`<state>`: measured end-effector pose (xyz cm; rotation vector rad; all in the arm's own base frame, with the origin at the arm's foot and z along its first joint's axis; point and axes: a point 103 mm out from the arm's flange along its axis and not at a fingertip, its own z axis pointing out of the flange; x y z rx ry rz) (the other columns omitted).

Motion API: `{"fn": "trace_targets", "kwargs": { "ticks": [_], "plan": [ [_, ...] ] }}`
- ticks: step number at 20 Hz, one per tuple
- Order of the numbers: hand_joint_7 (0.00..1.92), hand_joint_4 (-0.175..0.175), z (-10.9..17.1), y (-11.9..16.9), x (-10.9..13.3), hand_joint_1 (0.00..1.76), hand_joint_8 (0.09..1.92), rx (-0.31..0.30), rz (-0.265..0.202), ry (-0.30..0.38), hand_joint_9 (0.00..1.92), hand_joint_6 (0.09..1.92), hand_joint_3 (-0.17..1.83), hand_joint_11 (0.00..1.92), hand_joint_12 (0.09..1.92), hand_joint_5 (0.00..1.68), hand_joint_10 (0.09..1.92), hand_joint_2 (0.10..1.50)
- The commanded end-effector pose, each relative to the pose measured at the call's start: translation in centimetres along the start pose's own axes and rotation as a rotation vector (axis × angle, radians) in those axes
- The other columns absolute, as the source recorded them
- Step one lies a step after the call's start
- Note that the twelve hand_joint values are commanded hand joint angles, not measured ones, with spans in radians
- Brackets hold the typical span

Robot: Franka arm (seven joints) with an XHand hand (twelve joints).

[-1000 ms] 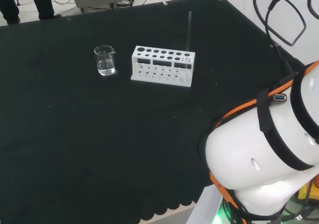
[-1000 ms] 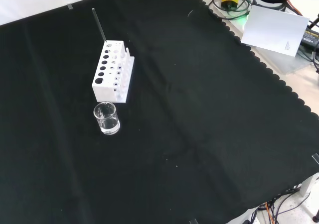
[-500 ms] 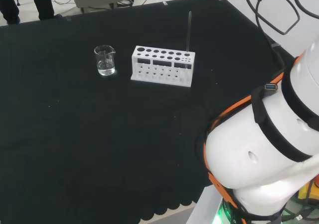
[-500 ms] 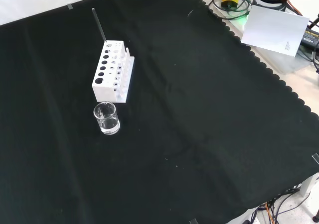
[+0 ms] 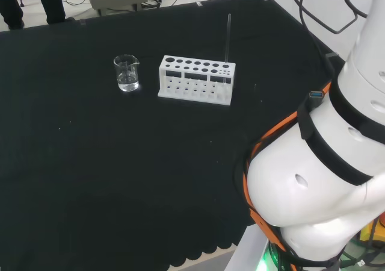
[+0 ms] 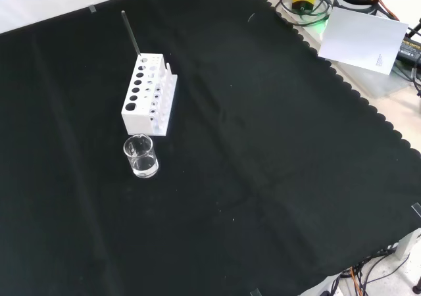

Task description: Take the glass rod from the white test tube rack.

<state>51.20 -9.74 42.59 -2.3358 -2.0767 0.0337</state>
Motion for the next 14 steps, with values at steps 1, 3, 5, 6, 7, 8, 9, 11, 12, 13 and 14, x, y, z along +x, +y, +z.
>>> {"fn": "trace_targets", "kwargs": {
  "ticks": [1,3,5,6,7,8,9,11,12,13,14],
  "plan": [
    [0.44,-0.175,0.8,1.4,-1.4,0.66,0.96,0.001,0.016,0.007,0.69,0.1,0.49,0.34,1.46,0.4,0.95,0.87],
    [0.47,-0.175,1.7,2.2,-2.2,0.66,0.97,0.008,0.021,0.012,0.7,0.13,0.49,0.36,1.44,0.43,0.96,0.87],
    [0.49,-0.175,2.5,2.8,-2.8,0.66,0.98,0.016,0.025,0.012,0.71,0.27,0.48,0.38,1.43,0.4,0.96,0.87],
    [0.49,-0.175,2.8,3.0,-3.0,0.66,0.98,0.02,0.027,0.015,0.72,0.39,0.48,0.39,1.42,0.37,0.96,0.87],
    [0.5,-0.175,3.1,3.1,-3.1,0.66,0.99,0.024,0.028,0.017,0.72,0.49,0.48,0.39,1.43,0.33,0.96,0.87],
    [0.5,-0.175,3.4,3.2,-3.3,0.66,0.99,0.029,0.031,0.019,0.72,0.58,0.48,0.39,1.43,0.31,0.97,0.87],
    [0.5,-0.175,3.7,3.3,-3.4,0.66,1.0,0.035,0.032,0.019,0.72,0.64,0.48,0.4,1.43,0.29,0.97,0.87],
    [0.49,-0.175,4.4,3.5,-3.7,0.66,1.0,0.048,0.032,0.021,0.71,0.72,0.48,0.4,1.43,0.28,0.97,0.87],
    [0.48,-0.175,4.7,3.6,-3.8,0.66,1.0,0.054,0.032,0.021,0.7,0.74,0.48,0.4,1.43,0.27,0.97,0.87],
    [0.48,-0.175,5.1,3.7,-3.9,0.66,1.0,0.06,0.032,0.022,0.69,0.75,0.48,0.4,1.43,0.27,0.97,0.87],
    [0.47,-0.175,5.4,3.8,-4.0,0.66,1.0,0.065,0.033,0.023,0.68,0.76,0.48,0.4,1.43,0.27,0.97,0.87]
  ]
}}
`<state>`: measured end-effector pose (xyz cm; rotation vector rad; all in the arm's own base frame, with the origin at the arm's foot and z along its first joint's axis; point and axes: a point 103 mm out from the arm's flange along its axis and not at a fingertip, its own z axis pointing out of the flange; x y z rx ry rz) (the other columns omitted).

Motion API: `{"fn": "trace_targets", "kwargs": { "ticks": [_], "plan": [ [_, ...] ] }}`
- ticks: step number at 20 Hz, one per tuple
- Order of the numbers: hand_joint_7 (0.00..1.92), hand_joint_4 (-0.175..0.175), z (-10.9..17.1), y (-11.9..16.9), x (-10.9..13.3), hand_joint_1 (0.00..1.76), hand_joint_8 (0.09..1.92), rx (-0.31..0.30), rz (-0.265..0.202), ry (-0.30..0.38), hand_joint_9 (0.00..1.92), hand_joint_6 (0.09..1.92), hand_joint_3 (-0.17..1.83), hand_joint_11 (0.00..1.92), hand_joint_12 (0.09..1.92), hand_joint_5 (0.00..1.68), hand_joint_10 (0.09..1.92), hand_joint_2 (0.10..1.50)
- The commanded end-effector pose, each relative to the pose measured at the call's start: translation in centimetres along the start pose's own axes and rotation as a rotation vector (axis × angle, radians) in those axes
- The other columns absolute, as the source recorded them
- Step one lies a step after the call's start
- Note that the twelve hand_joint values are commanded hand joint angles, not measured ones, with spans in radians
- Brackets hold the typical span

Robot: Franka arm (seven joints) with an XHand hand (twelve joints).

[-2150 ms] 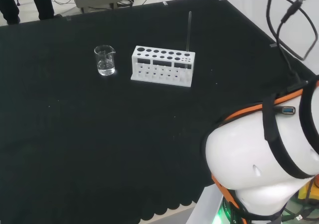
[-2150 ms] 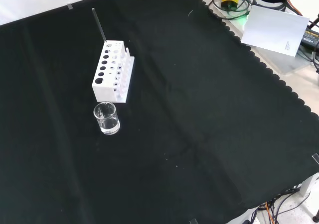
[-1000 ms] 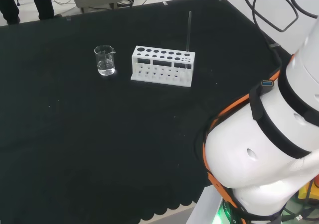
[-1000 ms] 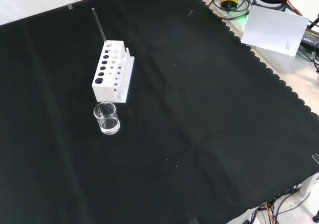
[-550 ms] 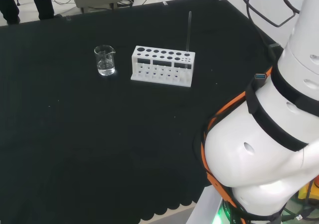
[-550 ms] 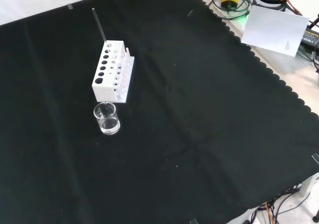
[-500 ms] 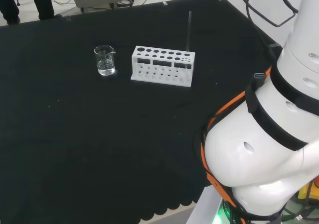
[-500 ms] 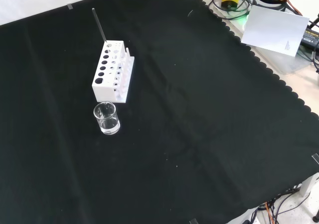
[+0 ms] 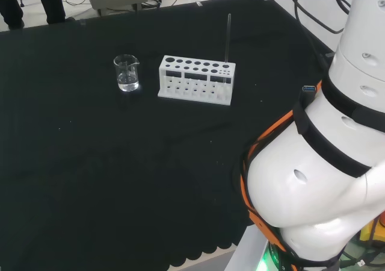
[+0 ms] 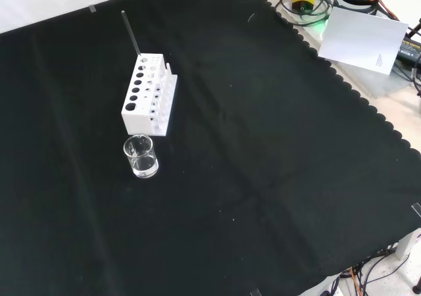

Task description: Take the glass rod from the white test tube rack.

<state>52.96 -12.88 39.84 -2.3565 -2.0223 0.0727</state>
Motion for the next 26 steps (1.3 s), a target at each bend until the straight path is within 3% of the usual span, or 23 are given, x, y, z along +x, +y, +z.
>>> {"fn": "trace_targets", "kwargs": {
  "ticks": [1,13,26],
  "plan": [
    [0.46,-0.175,3.0,1.9,-1.1,0.66,1.0,0.038,-0.003,0.028,0.67,0.77,0.48,0.4,1.43,0.27,0.98,0.87],
    [0.5,-0.175,6.0,3.0,-1.9,0.66,1.01,0.06,-0.02,0.032,0.71,0.82,0.49,0.41,1.43,0.26,0.98,0.87],
    [0.62,-0.175,9.1,3.4,-2.5,0.67,1.04,0.098,-0.026,0.026,0.85,0.91,0.5,0.56,1.39,0.3,1.02,0.86]
  ]
}}
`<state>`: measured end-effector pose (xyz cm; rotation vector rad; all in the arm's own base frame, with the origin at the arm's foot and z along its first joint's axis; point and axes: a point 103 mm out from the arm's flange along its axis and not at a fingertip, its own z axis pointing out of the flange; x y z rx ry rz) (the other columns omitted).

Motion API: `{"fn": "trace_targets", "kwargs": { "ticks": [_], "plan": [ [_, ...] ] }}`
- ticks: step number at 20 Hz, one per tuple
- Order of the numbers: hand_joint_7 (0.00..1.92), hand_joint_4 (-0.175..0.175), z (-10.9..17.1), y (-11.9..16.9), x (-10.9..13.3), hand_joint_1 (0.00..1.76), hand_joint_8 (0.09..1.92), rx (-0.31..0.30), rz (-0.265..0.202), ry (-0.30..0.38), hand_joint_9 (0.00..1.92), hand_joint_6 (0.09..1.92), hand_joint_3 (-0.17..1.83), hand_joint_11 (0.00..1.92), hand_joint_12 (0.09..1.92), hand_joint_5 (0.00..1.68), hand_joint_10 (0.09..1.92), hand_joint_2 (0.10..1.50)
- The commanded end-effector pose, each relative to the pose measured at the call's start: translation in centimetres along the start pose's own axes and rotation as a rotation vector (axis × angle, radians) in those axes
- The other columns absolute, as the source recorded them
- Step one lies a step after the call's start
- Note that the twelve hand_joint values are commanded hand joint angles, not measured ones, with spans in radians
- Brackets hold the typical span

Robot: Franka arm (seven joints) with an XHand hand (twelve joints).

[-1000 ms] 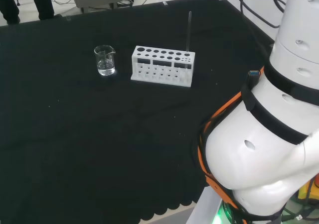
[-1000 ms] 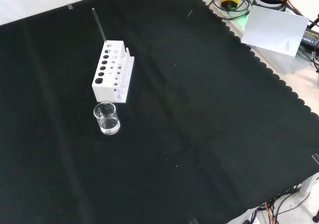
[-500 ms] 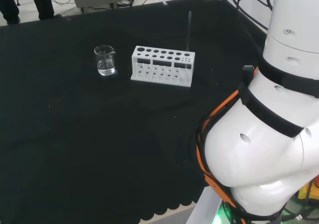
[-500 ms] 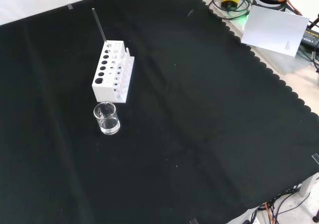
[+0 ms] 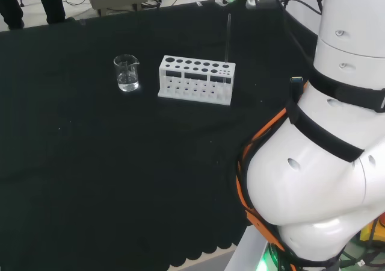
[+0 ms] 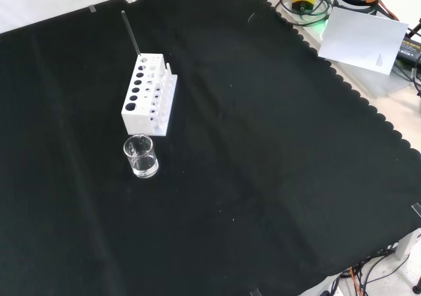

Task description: Take the glass rod from the white test tube rack.

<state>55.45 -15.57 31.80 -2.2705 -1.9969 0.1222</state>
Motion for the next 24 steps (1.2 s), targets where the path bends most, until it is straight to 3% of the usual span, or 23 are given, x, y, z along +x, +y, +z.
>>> {"fn": "trace_targets", "kwargs": {
  "ticks": [1,13,24],
  "plan": [
    [0.63,-0.175,1.5,0.1,-0.4,0.67,1.05,0.019,-0.001,0.001,0.86,0.92,0.5,0.57,1.38,0.3,1.02,0.86],
    [0.77,-0.175,4.1,0.2,-0.1,0.71,1.1,0.04,-0.022,-0.011,1.11,1.06,0.51,1.04,1.3,0.42,1.15,0.86],
    [0.85,-0.175,5.4,0.8,-0.1,0.75,1.15,0.054,-0.039,0.004,1.29,1.08,0.52,1.36,1.3,0.5,1.21,0.86]
  ]
}}
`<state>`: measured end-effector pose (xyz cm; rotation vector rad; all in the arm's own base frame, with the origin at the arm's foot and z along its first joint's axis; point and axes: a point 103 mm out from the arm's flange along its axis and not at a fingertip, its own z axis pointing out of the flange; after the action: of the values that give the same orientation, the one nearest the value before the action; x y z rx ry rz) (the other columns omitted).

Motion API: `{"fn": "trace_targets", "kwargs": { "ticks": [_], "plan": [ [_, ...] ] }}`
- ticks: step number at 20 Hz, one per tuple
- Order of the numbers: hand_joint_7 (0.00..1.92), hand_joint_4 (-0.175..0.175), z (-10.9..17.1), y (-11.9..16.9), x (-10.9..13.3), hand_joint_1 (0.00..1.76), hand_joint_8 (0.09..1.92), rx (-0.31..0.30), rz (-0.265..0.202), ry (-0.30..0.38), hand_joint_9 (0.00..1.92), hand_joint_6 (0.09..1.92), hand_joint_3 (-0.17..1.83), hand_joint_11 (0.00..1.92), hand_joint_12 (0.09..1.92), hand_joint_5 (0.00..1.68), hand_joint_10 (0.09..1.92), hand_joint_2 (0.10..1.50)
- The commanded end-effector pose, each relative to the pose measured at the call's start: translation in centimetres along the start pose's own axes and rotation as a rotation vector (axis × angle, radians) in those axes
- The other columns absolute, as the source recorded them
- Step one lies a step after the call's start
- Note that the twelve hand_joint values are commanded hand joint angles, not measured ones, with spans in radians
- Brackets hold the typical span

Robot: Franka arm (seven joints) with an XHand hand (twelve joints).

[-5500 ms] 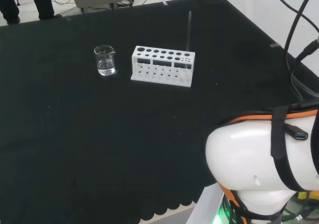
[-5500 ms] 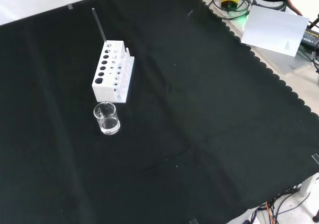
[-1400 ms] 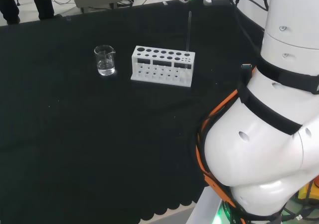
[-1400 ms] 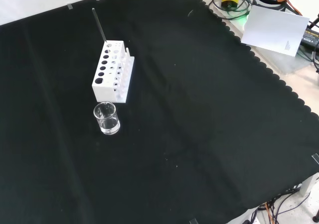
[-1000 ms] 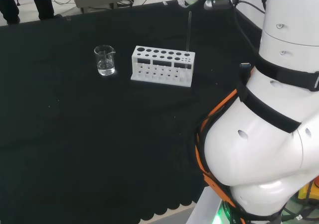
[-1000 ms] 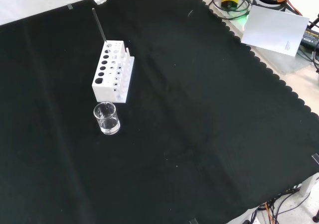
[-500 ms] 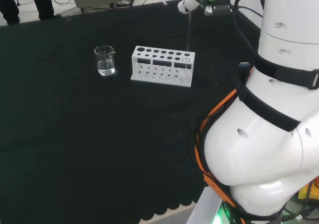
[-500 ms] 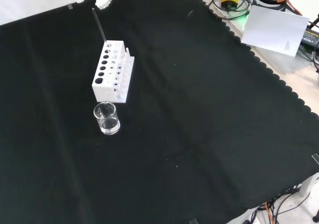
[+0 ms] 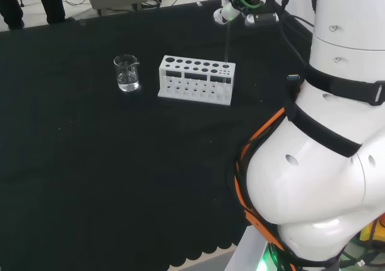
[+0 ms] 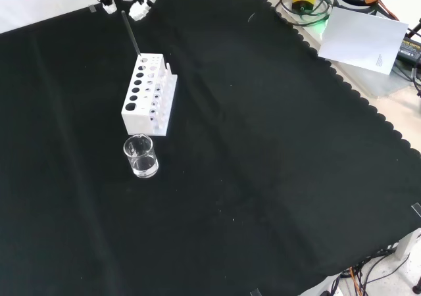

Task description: Take the glass rod from the white test tube rack.

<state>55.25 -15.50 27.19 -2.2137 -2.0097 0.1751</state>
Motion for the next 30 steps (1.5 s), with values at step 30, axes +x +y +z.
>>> {"fn": "trace_targets", "kwargs": {
  "ticks": [30],
  "plan": [
    [1.08,-0.175,1.5,1.0,0.7,1.14,1.1,0.008,-0.024,0.013,1.69,1.16,0.07,1.92,0.98,0.87,0.93,1.13]
  ]
}}
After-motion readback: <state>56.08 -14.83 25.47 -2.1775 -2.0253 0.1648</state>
